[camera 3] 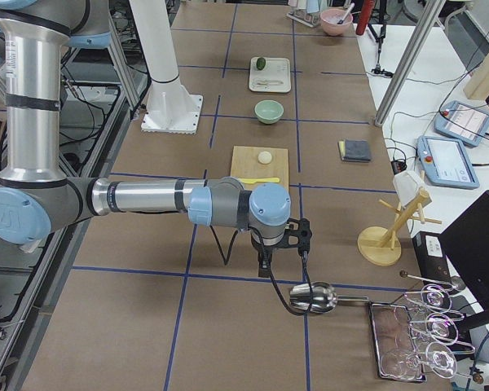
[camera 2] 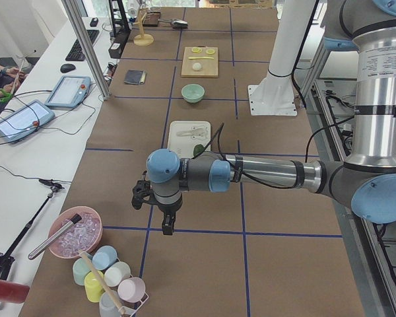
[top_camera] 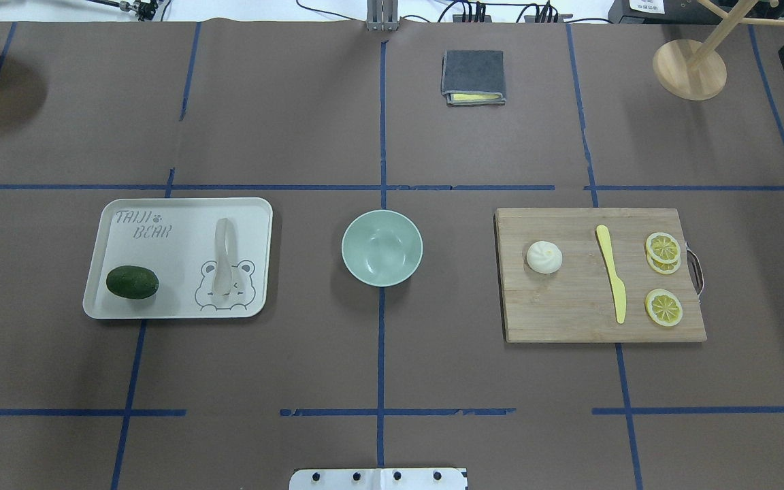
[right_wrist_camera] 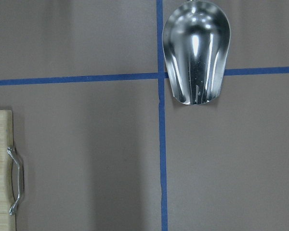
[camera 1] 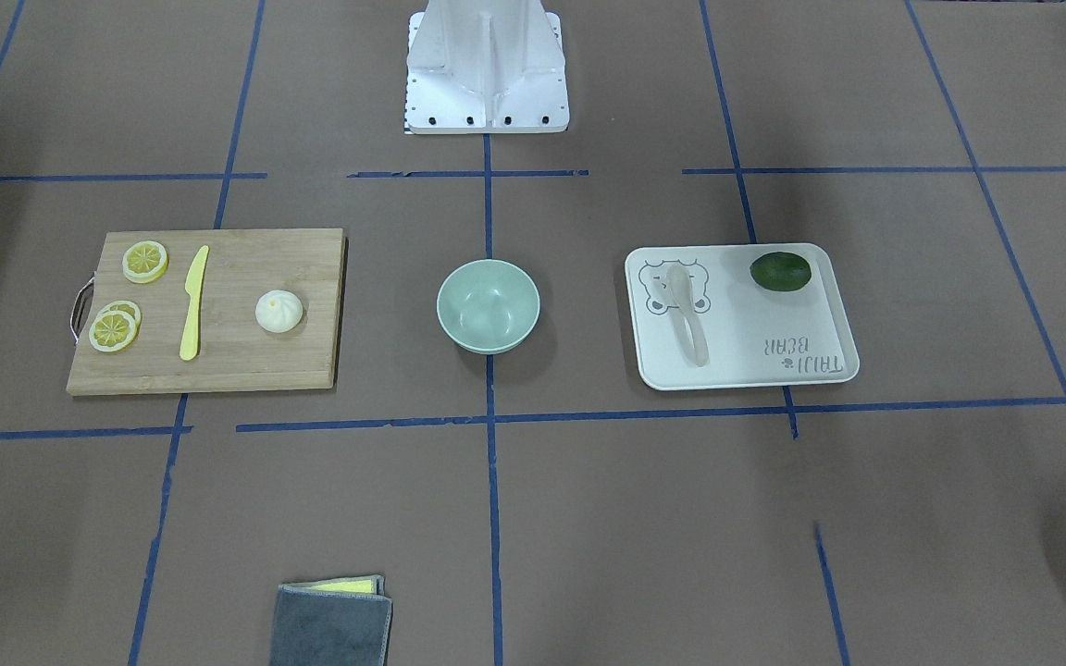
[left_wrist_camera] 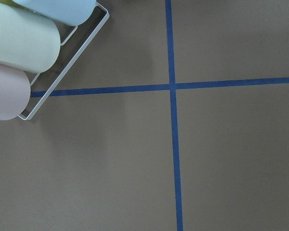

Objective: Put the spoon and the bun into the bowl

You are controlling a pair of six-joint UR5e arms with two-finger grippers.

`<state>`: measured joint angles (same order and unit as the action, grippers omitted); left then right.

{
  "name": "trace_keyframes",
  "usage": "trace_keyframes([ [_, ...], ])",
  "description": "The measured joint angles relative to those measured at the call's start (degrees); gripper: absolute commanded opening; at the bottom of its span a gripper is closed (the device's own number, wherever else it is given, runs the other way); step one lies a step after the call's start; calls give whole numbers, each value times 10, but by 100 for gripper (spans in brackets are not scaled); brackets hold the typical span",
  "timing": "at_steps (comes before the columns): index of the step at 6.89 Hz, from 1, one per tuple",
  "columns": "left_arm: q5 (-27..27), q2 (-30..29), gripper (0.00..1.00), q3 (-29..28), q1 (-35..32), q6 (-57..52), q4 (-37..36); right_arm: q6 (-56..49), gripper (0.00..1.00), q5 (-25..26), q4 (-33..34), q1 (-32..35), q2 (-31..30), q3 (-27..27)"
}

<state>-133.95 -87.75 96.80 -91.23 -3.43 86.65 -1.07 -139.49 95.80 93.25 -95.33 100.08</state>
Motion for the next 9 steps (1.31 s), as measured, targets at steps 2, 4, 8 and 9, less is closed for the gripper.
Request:
trace_keyframes([
  [2,0,-1,100,3,0,-2,1,1,100,-1,0,0,0,5],
  [4,-1,-12,100,24,5,8,38,4,100,1,0,0,2,12],
  [8,22,-58,100,153,177,290,123,19,100,0,0,0,9,23],
  [9,41,-86,100,168,232,379,125,20,100,0,0,-1,15,25],
])
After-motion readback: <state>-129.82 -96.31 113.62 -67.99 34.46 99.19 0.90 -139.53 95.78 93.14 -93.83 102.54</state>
